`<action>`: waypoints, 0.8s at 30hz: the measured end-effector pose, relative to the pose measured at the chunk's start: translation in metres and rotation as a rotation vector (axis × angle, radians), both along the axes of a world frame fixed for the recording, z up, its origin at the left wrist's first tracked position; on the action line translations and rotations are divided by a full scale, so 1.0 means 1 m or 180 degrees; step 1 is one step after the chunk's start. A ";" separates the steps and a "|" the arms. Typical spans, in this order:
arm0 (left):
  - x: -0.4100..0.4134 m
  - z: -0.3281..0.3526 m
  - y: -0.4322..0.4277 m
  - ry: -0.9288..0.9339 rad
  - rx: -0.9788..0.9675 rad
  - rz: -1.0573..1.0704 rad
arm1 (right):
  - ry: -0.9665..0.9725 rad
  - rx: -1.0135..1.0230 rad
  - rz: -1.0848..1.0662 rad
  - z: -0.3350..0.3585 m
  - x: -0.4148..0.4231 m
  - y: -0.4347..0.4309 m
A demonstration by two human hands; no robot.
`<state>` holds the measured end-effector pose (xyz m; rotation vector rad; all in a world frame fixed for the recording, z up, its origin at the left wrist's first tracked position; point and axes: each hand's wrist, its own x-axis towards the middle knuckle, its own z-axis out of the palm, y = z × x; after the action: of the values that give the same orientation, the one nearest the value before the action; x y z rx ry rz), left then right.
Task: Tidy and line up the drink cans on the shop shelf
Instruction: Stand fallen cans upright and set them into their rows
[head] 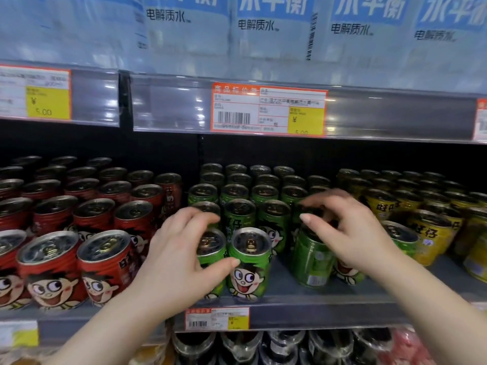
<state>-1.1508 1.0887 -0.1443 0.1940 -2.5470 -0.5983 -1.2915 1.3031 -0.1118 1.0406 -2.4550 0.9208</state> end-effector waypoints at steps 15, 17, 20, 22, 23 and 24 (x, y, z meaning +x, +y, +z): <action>-0.034 -0.008 0.014 -0.0233 -0.1714 -0.0260 | 0.0551 0.1609 -0.0666 -0.015 0.019 -0.008; -0.034 -0.008 0.015 -0.0243 -0.1702 -0.0220 | -0.0187 0.1189 -0.0350 -0.010 0.012 0.000; -0.034 -0.008 0.015 -0.0268 -0.1697 -0.0197 | -0.1102 0.0858 0.0448 -0.011 -0.003 0.016; -0.034 -0.008 0.014 -0.0292 -0.1691 -0.0253 | -0.1393 0.0809 0.0806 -0.020 0.000 0.012; -0.034 -0.008 0.013 -0.0301 -0.1697 -0.0279 | -0.1382 0.0760 0.0777 -0.026 0.003 0.007; -0.033 -0.006 0.012 -0.0319 -0.1708 -0.0287 | -0.1283 0.0632 0.0650 -0.030 0.005 0.002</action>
<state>-1.1837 1.1002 -0.1506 -0.0834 -2.7178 0.0797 -1.2862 1.3050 -0.1423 1.3005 -2.8578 1.0530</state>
